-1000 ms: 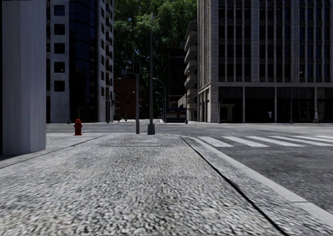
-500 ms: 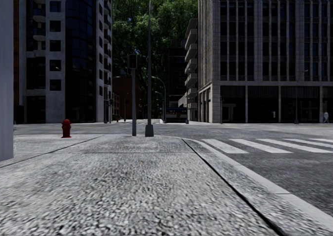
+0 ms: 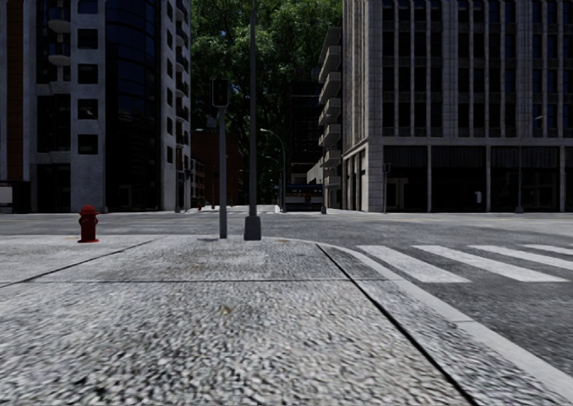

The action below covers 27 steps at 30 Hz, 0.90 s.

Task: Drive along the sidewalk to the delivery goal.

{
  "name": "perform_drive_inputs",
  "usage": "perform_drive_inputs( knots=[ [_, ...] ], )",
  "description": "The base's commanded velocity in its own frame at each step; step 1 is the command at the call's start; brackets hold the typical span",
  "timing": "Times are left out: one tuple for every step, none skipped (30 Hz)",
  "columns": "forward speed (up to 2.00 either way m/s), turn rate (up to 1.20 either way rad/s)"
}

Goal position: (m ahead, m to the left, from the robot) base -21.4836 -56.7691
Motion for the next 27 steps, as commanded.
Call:
perform_drive_inputs(
  knots=[
    [2.0, 0.0],
    [2.0, 0.0],
    [2.0, 0.0],
    [2.0, 0.0],
    [2.0, 0.0],
    [2.0, 0.0],
    [2.0, 0.0],
    [2.0, 0.0],
    [2.0, 0.0],
    [2.0, -0.05],
    [2.0, -0.05],
    [2.0, -0.18],
    [2.0, -0.33],
    [2.0, -0.37],
    [2.0, -0.37],
    [2.0, -0.38],
    [2.0, -0.38],
    [2.0, -0.39],
    [2.0, -0.39],
    [2.0, -0.39],
    [2.0, -0.39],
    [2.0, -0.39],
    [2.0, -0.39],
    [2.0, -0.39],
    [2.0, -0.4],
    [2.0, -0.42],
    [2.0, -0.51]
  ],
)
